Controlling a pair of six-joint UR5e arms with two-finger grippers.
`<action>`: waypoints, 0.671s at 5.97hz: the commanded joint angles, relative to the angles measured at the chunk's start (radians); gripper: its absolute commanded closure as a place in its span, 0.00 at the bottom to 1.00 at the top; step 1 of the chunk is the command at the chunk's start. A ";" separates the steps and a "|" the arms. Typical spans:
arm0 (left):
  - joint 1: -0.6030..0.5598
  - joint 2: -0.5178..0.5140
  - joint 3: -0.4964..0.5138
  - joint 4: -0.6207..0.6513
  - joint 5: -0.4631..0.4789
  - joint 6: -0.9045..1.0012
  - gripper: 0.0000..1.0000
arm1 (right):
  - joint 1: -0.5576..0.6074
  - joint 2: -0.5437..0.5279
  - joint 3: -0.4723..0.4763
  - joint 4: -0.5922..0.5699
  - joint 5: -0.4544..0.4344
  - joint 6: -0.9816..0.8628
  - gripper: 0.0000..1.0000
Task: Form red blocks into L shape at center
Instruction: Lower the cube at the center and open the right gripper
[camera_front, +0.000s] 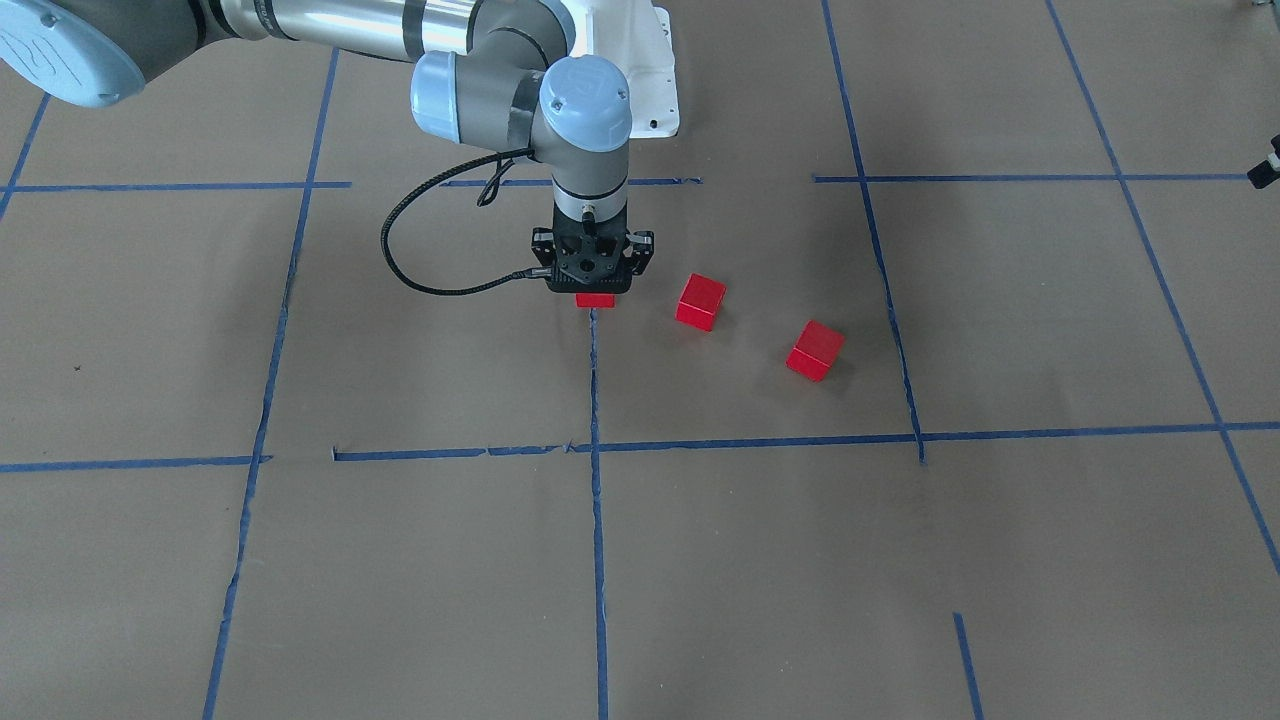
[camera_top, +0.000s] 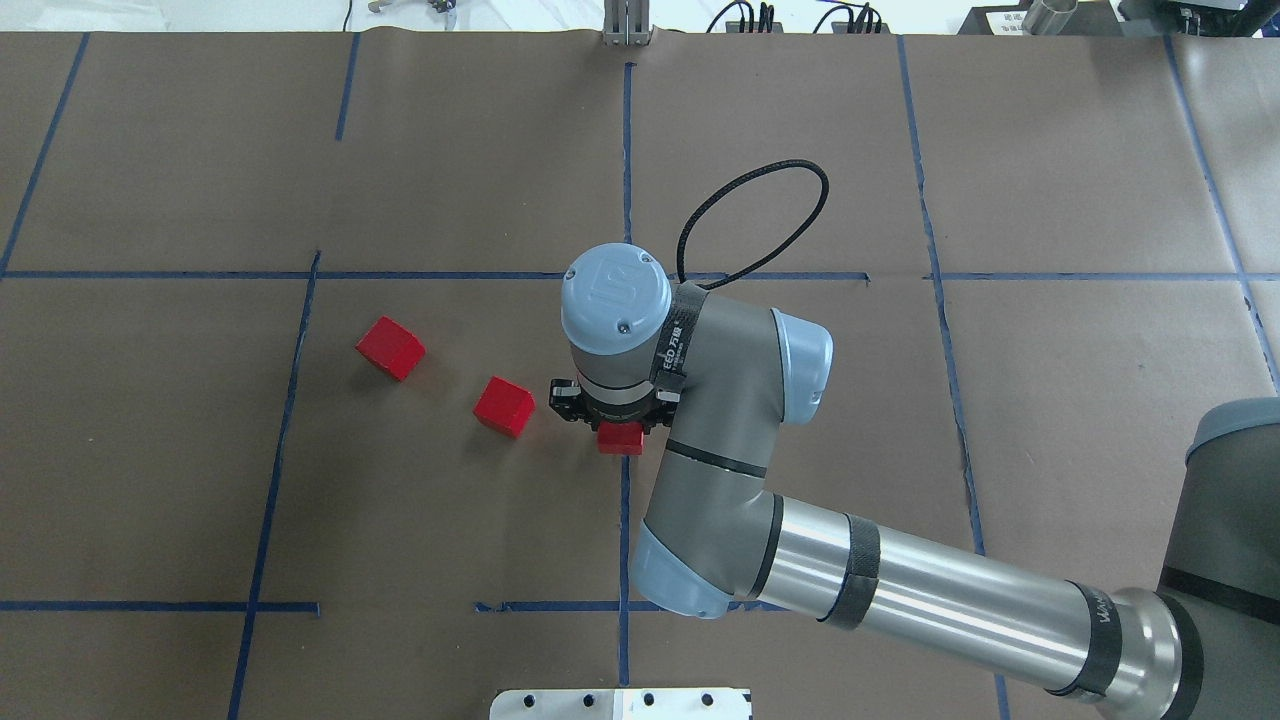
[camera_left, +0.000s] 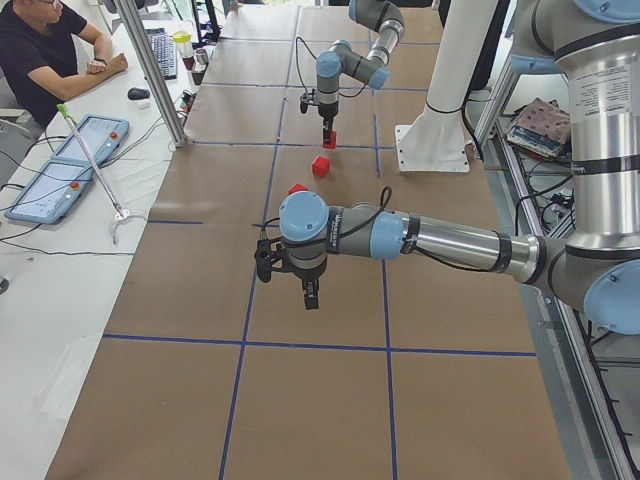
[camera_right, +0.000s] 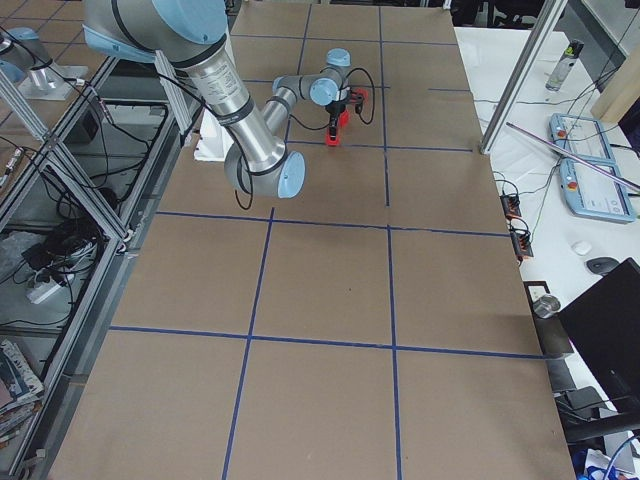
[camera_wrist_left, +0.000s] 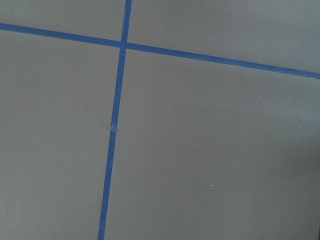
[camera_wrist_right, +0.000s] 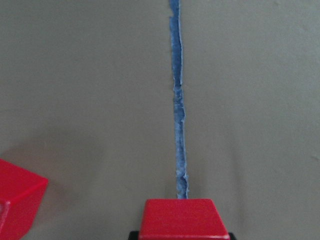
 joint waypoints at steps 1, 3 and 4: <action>0.000 0.000 0.001 0.000 0.002 0.000 0.00 | -0.006 -0.003 0.001 0.000 0.000 0.000 0.91; 0.000 0.002 -0.001 0.000 0.002 0.000 0.00 | -0.006 -0.011 0.001 -0.001 0.001 0.000 0.87; 0.000 0.000 -0.001 0.000 0.000 0.000 0.00 | -0.007 -0.008 0.001 -0.001 0.001 0.000 0.82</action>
